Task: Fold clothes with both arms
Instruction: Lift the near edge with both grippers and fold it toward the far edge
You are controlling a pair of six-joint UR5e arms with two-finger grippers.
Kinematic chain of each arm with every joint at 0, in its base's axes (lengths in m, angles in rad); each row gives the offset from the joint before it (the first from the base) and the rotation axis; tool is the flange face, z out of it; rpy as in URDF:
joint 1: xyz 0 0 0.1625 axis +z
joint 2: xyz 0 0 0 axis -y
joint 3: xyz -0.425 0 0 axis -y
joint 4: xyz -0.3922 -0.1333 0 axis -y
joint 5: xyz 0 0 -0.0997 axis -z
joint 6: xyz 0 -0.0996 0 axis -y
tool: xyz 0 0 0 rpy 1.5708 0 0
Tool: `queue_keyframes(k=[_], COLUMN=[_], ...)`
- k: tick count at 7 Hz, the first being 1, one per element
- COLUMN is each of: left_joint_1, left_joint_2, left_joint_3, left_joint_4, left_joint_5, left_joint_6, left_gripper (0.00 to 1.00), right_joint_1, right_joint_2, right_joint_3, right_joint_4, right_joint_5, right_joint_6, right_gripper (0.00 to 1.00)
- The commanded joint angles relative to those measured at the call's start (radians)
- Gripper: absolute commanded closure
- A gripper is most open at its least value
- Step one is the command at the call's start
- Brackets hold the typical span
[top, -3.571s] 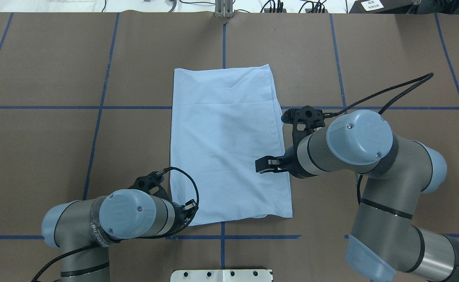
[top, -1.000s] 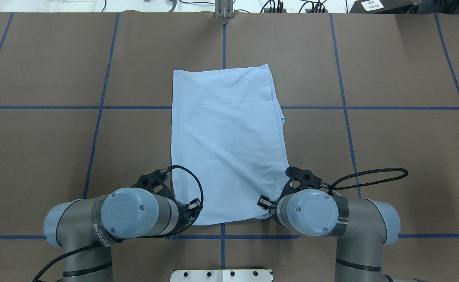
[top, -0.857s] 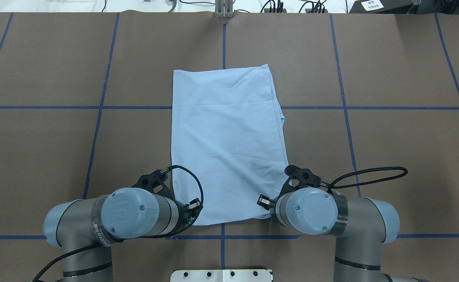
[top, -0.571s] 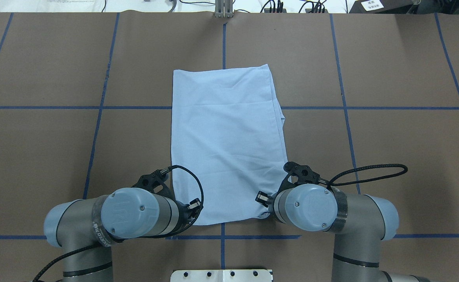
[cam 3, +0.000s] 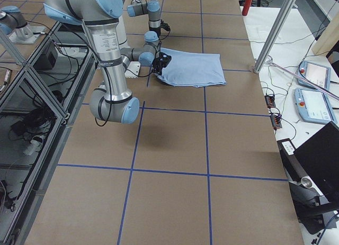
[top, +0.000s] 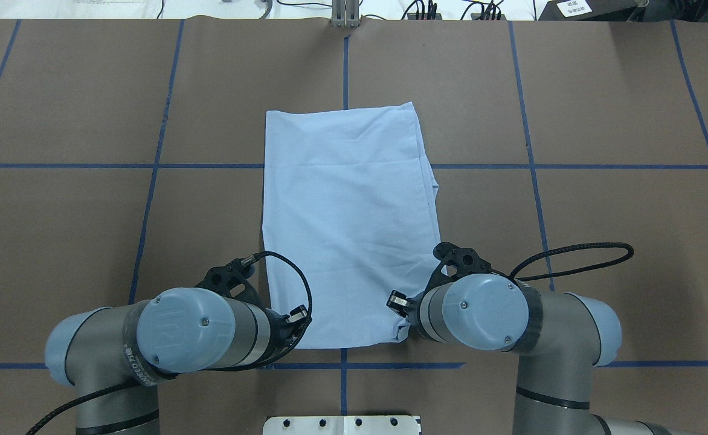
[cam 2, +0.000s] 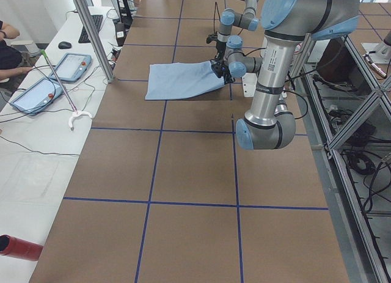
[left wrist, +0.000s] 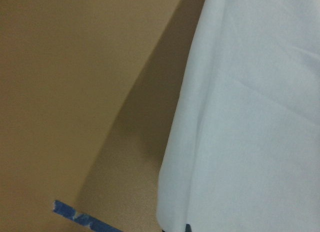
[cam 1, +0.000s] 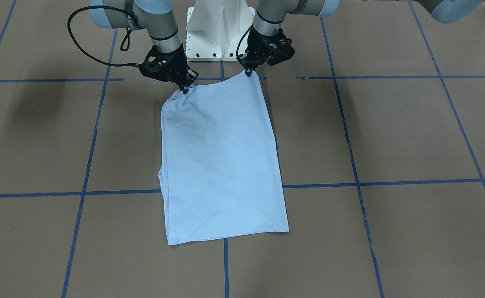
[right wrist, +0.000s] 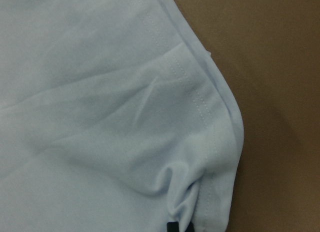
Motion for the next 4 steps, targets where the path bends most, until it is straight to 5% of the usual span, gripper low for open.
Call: queue_keyframes(k=[1,4], left_joint_1=[0.034,0.080], left_joint_2=[0.006,0.009], left_joint_3=[-0.076,-0.162], left_joint_4=[0.051,0.183], left_joint_5=[0.000,-0.002], left_joint_6=[0.000,0.000], left_gripper=[1.00,1.00], right_joint_1=[-0.039,-0.082], right_joint_2=[-0.094,-0.079], right_joint_3=[0.130,0.134], right_joint_4=[-0.003,0.000], right_joint_5=[0.021,0.021], right_joint_6=[0.007,0.008], right_gripper=[1.00,1.00])
